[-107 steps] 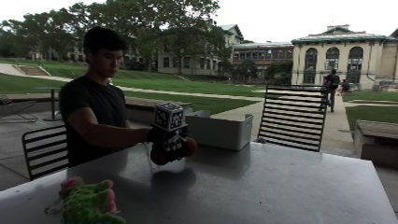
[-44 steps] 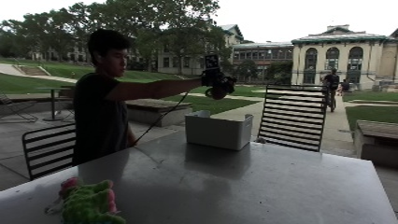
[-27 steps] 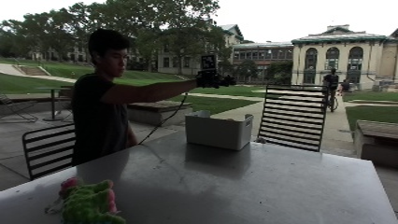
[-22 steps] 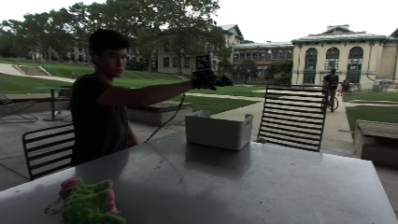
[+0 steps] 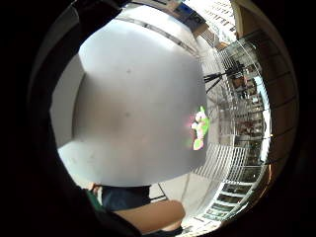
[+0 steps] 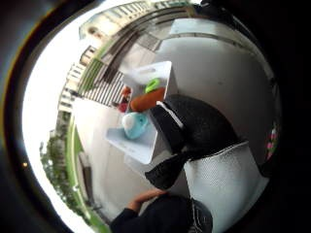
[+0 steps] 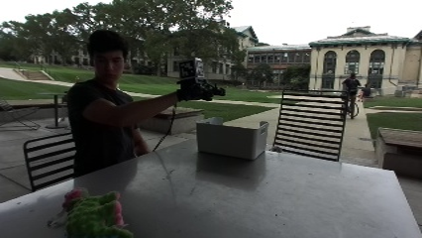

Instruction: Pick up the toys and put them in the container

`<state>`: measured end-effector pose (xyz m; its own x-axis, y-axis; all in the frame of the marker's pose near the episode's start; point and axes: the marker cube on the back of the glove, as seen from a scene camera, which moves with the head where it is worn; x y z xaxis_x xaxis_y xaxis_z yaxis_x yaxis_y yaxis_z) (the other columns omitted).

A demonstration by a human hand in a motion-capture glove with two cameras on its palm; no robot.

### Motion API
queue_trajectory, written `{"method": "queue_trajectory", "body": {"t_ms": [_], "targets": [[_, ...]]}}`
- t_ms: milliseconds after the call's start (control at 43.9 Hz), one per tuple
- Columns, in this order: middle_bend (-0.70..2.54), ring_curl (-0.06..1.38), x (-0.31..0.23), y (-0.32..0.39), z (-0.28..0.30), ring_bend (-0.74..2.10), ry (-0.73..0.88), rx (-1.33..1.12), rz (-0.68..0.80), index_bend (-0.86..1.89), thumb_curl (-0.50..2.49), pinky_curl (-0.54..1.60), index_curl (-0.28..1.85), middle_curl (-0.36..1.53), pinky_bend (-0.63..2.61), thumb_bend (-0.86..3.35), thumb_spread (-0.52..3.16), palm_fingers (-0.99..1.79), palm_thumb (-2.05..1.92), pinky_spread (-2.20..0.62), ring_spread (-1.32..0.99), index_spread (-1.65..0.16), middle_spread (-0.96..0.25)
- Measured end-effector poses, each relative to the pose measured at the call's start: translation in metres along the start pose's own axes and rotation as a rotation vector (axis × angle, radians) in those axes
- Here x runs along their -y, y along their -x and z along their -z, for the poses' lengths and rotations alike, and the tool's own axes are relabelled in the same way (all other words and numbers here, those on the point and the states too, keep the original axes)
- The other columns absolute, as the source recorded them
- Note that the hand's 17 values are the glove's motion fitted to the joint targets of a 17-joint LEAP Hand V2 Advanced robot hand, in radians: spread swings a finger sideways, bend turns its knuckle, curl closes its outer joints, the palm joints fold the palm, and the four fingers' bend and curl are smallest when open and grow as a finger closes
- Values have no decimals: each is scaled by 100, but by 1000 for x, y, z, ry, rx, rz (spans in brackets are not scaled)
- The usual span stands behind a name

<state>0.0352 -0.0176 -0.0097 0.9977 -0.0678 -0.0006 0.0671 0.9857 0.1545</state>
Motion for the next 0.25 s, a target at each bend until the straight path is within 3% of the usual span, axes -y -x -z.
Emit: {"method": "queue_trajectory", "body": {"t_ms": [250], "targets": [[29, 21, -23, -72, -12, 36, 29, -30, -72, 16, 29, 30, 35, 44, 74, -2, 133, -4, -2, -2, -8, -25, -2]]}}
